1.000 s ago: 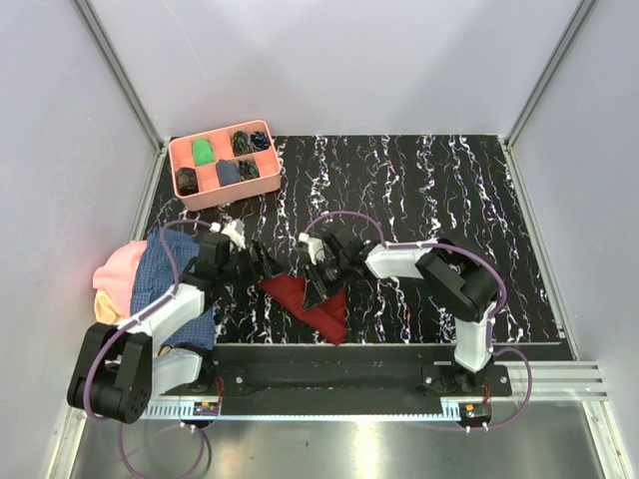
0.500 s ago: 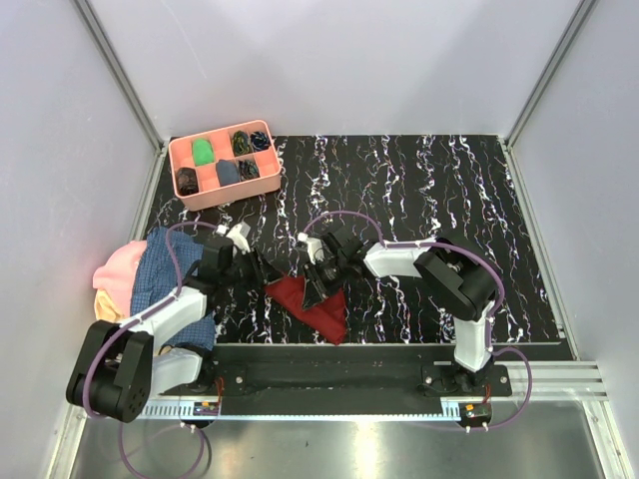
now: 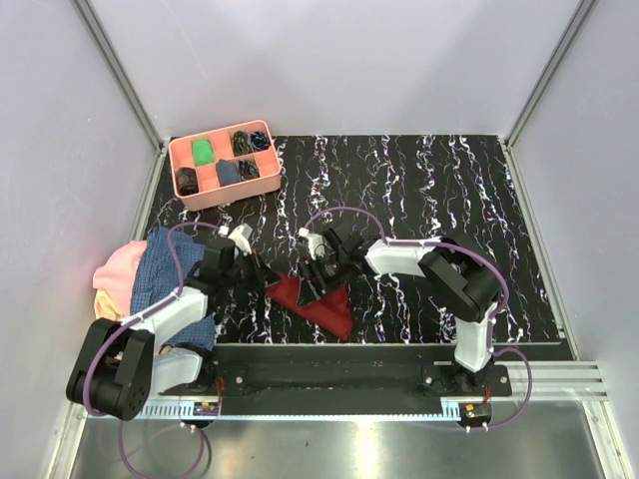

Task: Fold the napkin, place the utensils inside, and roll it up
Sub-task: Roll the napkin with the utensil

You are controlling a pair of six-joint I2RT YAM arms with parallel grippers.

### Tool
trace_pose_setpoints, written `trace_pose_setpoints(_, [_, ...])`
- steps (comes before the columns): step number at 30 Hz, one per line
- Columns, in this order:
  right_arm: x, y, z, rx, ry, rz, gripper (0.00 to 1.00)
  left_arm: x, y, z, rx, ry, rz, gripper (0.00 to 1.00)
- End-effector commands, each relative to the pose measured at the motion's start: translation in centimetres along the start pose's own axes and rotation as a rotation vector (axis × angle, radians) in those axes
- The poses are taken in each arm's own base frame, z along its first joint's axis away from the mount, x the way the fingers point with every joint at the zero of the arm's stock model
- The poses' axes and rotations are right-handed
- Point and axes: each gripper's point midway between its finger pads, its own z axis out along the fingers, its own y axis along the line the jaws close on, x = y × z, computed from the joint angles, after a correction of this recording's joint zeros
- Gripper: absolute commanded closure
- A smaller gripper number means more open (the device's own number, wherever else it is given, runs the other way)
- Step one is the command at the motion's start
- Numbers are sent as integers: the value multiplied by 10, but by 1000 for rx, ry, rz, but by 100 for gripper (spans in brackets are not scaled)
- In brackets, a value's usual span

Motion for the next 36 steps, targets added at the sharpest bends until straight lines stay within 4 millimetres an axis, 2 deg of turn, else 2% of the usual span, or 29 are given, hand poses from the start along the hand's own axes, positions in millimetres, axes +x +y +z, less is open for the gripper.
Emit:
trace_pose_setpoints(1, [-27,6,-17,16,-68,-12,29,0,-3,-2,8,-11,41,100])
trace_pose_setpoints(8, [-48,16,-32,1,-135,-11,21,1,-3,-4,4,-17,50,100])
trace_pose_setpoints(11, [-58,11,-36,16,-167,-6,21,0,-4,-4,5,-20,52,100])
trace_pose_setpoints(15, [-65,5,-29,12,-191,11,21,1,-5,-4,6,-19,57,100])
trace_pose_setpoints(21, [-62,-33,-17,129,-198,64,21,0,-7,-4,9,-22,58,100])
trace_pose_setpoints(25, [-49,-63,-17,216,-194,134,21,-3,-8,-7,7,-32,59,100])
trace_pose_setpoints(30, [-27,-98,-26,342,-184,245,21,-4,-7,-11,-11,-42,54,100])
trace_pose_setpoints(36, [-20,-116,-40,421,-205,301,21,-2,-5,-14,-24,-46,45,100])
